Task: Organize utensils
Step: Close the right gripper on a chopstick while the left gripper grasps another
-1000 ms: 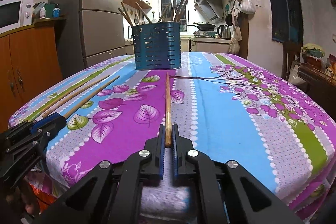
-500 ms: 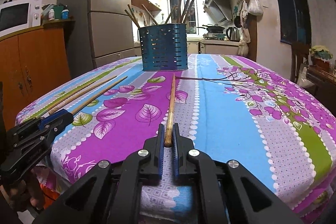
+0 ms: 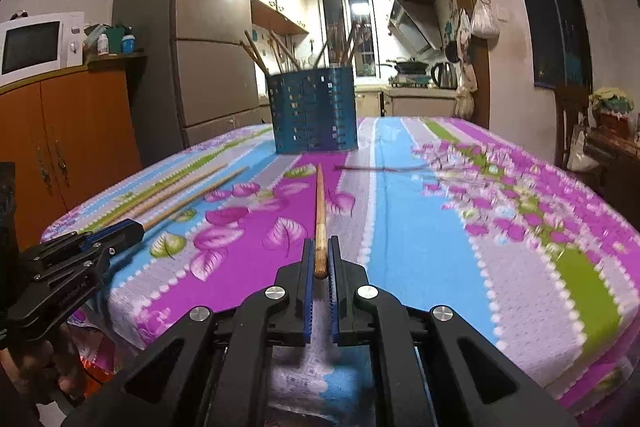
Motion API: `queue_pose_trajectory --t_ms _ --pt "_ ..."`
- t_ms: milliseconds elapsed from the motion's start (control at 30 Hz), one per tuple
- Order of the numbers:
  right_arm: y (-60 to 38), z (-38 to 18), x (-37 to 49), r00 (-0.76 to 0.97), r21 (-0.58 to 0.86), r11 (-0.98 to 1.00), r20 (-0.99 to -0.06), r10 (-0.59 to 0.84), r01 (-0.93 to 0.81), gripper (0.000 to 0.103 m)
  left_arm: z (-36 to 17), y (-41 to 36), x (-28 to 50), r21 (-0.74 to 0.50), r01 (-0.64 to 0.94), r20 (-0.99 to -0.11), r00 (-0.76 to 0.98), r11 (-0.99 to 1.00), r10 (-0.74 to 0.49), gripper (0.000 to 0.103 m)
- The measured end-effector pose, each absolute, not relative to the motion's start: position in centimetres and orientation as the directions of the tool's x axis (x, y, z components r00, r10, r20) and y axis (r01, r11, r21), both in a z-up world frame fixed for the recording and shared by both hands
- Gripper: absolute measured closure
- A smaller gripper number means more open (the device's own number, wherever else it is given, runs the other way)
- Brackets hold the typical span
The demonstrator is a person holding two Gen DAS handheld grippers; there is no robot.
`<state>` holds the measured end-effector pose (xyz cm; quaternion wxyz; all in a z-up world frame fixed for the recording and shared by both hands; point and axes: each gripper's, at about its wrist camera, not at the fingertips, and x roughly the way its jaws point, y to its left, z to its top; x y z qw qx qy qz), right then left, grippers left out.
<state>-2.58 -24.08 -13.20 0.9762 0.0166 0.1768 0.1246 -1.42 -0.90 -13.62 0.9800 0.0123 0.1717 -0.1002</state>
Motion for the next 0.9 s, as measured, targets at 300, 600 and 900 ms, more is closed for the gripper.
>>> queue_pose_trajectory --t_ms 300,600,900 --pt "-24.1 -6.8 -4.0 0.94 -0.017 0.958 -0.202 0.276 -0.286 0.095 -7.2 -1.3 -1.4 0.027 0.223 -0.16 0.963 0.974 -0.216 0.094" --pt "-24.9 -5.5 -3.6 0.931 -0.046 0.949 -0.213 0.296 -0.312 0.095 -11.4 -0.1 -1.8 -0.003 0.208 -0.337 0.921 0.978 -0.196 0.093" --pt "-24.5 -7.7 -3.9 0.912 -0.004 0.947 -0.27 0.309 -0.322 0.095 -14.4 -1.6 -2.3 0.027 0.208 -0.393 0.902 0.978 -0.181 0.075"
